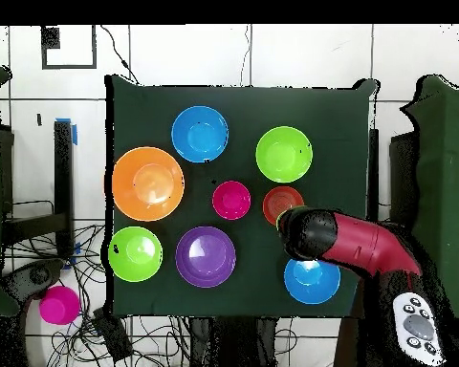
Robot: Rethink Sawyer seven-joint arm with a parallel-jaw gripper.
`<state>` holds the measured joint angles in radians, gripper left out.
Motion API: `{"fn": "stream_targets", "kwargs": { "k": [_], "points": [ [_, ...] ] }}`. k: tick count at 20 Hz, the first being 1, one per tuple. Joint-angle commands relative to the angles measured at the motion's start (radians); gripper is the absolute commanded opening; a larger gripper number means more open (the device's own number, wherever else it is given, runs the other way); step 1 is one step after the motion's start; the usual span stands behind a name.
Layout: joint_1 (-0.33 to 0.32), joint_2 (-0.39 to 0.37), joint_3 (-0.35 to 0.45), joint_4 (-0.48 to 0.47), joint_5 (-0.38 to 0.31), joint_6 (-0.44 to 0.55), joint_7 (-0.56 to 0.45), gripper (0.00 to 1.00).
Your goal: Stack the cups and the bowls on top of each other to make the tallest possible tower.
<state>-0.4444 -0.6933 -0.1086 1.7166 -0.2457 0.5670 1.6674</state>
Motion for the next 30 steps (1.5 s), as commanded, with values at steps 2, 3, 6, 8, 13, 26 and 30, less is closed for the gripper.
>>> {"fn": "stream_targets", "kwargs": {
  "k": [2,3,6,8,13,26,30],
  "points": [
    [-0.009,0.133,0.069,0.072,-0.084,-0.182,0.067,0.00],
    [-0.022,0.130,0.073,0.093,-0.099,-0.237,0.059,0.00],
    [-0.061,0.122,0.084,0.140,-0.128,-0.328,0.040,0.00],
    [-0.100,0.112,0.104,0.192,-0.144,-0.383,0.039,0.00],
    [-0.137,0.078,0.138,0.293,-0.148,-0.460,0.085,0.00],
    [-0.015,-0.021,0.056,0.411,-0.075,-0.435,0.163,0.00],
    [0.031,-0.004,0.124,0.408,0.002,-0.516,0.231,0.00]
  ]
}}
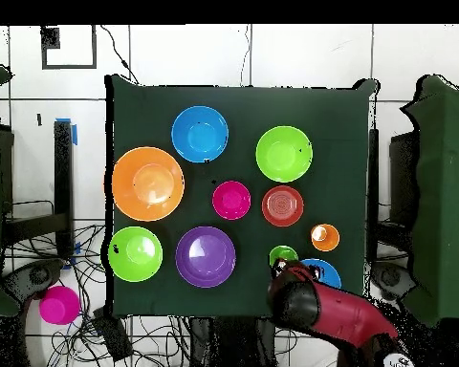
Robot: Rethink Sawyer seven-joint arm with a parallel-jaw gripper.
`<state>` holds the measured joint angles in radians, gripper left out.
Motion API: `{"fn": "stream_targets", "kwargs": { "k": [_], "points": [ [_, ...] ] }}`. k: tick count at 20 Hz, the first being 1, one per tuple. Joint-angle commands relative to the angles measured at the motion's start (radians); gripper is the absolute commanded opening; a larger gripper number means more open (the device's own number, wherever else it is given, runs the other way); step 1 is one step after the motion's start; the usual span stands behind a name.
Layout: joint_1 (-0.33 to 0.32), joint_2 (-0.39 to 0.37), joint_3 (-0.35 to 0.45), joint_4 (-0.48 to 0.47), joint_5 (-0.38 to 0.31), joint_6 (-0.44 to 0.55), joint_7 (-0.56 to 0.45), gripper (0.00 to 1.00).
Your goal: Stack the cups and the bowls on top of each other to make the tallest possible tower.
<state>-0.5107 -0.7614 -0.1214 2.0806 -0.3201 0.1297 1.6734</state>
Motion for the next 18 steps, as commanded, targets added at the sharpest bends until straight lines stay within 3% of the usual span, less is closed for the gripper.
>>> {"fn": "stream_targets", "kwargs": {
  "k": [1,7,10,15,18],
  "points": [
    [0.105,0.056,0.150,0.032,0.082,-0.094,0.228,0.00],
    [0.159,0.158,0.086,-0.088,0.102,-0.095,0.227,0.00],
    [0.136,0.106,0.111,-0.082,0.101,-0.063,0.215,0.00],
    [0.101,0.131,0.106,-0.133,0.069,-0.047,0.178,0.00],
    [0.072,0.101,0.076,-0.167,0.051,0.056,0.118,0.00]
  ]
}}
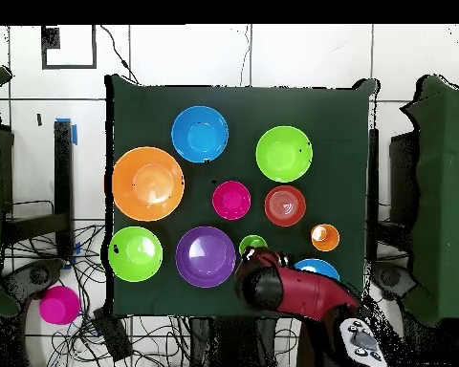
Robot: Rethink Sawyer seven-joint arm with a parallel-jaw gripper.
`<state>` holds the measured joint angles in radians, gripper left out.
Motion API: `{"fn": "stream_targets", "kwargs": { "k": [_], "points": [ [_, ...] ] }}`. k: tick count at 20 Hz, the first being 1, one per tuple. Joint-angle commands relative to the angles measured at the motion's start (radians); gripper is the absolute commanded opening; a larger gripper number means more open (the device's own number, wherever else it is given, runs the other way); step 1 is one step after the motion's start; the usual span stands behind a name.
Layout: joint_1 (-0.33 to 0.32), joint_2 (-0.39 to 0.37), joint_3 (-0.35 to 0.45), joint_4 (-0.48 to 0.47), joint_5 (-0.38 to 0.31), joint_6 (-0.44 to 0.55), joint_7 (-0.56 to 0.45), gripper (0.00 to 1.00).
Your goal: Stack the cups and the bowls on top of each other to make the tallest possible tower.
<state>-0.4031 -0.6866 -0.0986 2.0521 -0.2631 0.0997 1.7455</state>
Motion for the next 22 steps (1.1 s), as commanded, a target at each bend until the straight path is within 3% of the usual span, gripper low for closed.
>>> {"fn": "stream_targets", "kwargs": {
  "k": [1,4,13,22],
  "points": [
    [-0.038,0.011,0.045,-0.144,-0.012,0.108,0.033,0.00],
    [-0.042,-0.051,0.029,-0.151,-0.016,0.189,-0.001,0.00],
    [-0.067,-0.102,0.081,-0.149,-0.017,0.222,0.002,0.00],
    [-0.072,0.035,0.096,-0.120,-0.016,0.005,0.116,0.00]
  ]
}}
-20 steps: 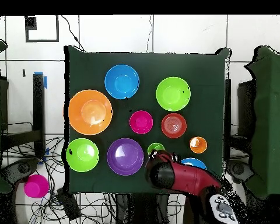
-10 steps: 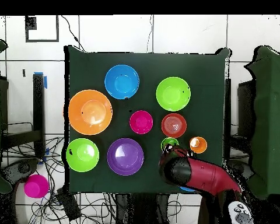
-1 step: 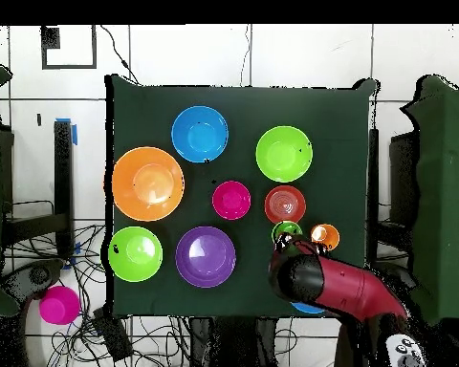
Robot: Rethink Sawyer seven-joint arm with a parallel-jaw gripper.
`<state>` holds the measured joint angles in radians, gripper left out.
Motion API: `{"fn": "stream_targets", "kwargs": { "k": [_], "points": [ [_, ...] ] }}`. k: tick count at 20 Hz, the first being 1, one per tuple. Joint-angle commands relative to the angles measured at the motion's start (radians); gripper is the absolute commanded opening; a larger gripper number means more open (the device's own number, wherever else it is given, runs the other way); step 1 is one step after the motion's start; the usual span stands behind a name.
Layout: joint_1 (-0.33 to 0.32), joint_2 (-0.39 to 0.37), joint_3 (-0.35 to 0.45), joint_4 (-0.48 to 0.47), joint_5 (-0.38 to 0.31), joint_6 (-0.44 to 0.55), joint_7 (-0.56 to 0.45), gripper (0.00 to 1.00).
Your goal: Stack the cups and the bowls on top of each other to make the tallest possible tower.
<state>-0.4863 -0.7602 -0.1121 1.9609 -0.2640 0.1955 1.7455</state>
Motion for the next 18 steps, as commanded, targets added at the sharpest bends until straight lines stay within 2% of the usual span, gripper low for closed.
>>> {"fn": "stream_targets", "kwargs": {
  "k": [1,3,9,14,18],
  "points": [
    [0.015,0.120,0.105,-0.031,-0.016,-0.106,0.122,0.00],
    [0.017,0.134,0.101,-0.038,-0.015,-0.116,0.122,0.00],
    [0.030,0.255,0.073,-0.102,-0.012,-0.192,0.127,0.00],
    [0.047,0.298,0.056,-0.109,0.001,-0.239,0.142,0.00],
    [0.049,0.310,0.059,-0.127,0.007,-0.237,0.131,0.00]
  ]
}}
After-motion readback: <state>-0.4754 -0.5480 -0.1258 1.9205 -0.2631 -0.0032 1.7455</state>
